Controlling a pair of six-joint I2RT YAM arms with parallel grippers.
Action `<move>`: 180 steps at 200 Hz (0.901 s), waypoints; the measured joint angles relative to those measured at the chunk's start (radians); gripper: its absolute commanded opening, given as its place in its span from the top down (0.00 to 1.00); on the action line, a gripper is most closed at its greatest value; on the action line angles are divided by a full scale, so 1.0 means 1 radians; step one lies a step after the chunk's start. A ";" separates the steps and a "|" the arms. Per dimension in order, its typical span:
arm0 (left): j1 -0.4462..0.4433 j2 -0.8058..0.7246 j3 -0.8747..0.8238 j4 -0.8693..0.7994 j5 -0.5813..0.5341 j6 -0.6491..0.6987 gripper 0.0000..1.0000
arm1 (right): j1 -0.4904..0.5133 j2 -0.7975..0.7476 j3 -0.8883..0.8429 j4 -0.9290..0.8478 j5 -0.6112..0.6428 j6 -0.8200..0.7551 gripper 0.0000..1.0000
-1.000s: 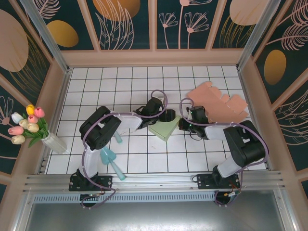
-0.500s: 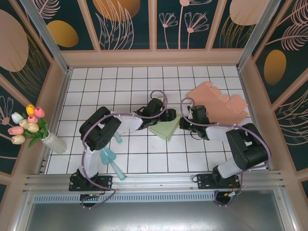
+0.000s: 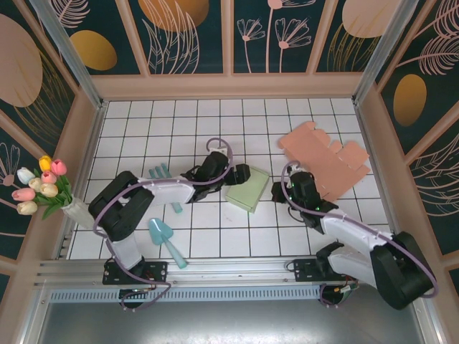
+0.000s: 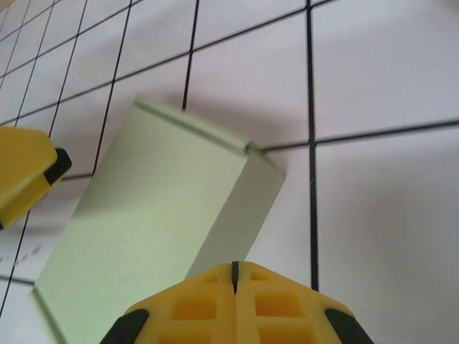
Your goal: Fold the paper box
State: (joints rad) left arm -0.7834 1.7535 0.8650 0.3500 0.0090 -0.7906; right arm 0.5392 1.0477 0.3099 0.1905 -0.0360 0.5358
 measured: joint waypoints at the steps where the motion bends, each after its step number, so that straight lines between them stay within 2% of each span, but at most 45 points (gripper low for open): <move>1: 0.000 -0.002 -0.003 0.000 0.000 0.000 0.15 | 0.003 -0.002 -0.002 0.000 0.001 0.001 1.00; 62: -0.004 -0.038 -0.182 0.089 0.016 -0.032 0.16 | 0.190 0.013 -0.127 0.057 0.021 0.092 1.00; 153: -0.103 -0.023 -0.185 0.175 0.014 -0.107 0.17 | 0.257 0.201 -0.121 0.258 0.012 0.151 1.00; 180: -0.116 -0.021 -0.206 0.216 -0.025 -0.148 0.17 | 0.289 0.243 -0.112 0.302 0.005 0.182 1.00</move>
State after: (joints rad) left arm -0.8993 1.7329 0.6586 0.5663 -0.0162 -0.9390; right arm 0.8280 1.2907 0.1982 0.4923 -0.0311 0.7177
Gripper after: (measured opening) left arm 0.833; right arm 0.051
